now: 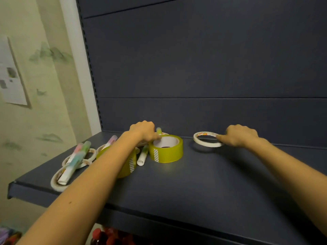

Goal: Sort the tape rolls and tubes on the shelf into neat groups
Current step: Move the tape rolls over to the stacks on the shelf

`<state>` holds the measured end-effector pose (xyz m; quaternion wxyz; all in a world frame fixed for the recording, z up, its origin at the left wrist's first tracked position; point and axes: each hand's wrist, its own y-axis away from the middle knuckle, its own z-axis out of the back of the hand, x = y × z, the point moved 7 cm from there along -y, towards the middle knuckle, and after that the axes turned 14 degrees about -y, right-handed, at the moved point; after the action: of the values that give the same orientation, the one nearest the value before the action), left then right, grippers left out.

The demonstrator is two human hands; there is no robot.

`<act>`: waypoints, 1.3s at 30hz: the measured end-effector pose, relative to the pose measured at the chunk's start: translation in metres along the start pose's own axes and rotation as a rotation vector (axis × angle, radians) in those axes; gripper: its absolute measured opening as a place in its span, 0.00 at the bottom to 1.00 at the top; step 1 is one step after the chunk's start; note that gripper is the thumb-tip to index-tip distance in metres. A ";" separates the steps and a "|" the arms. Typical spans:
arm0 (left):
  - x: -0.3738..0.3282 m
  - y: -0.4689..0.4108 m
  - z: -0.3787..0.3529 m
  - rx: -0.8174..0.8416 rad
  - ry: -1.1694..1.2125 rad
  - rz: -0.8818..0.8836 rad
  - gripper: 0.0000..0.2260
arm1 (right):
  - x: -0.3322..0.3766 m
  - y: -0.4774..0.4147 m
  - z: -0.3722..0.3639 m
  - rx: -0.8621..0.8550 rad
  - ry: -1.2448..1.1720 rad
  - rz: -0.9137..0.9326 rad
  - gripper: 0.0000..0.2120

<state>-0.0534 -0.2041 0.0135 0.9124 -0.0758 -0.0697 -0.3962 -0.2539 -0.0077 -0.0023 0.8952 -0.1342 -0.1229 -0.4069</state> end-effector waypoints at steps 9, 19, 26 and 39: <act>-0.007 -0.012 0.004 -0.105 -0.004 -0.182 0.14 | -0.021 0.054 0.021 -0.151 -0.054 -0.149 0.23; -0.069 0.020 0.055 -0.401 0.418 -0.337 0.08 | -0.071 0.162 0.058 -0.486 -0.062 -0.286 0.21; -0.191 0.067 0.084 -0.362 0.493 -0.567 0.07 | -0.143 0.241 0.102 -0.560 -0.013 -0.398 0.20; -0.427 0.178 0.140 -0.311 0.618 -0.758 0.07 | -0.338 0.387 0.211 -0.587 0.142 -0.567 0.22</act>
<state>-0.2206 0.2475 0.0561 0.6605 -0.0592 0.2404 -0.7088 -0.1979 0.5441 0.0294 0.6775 -0.3164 0.0283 -0.6634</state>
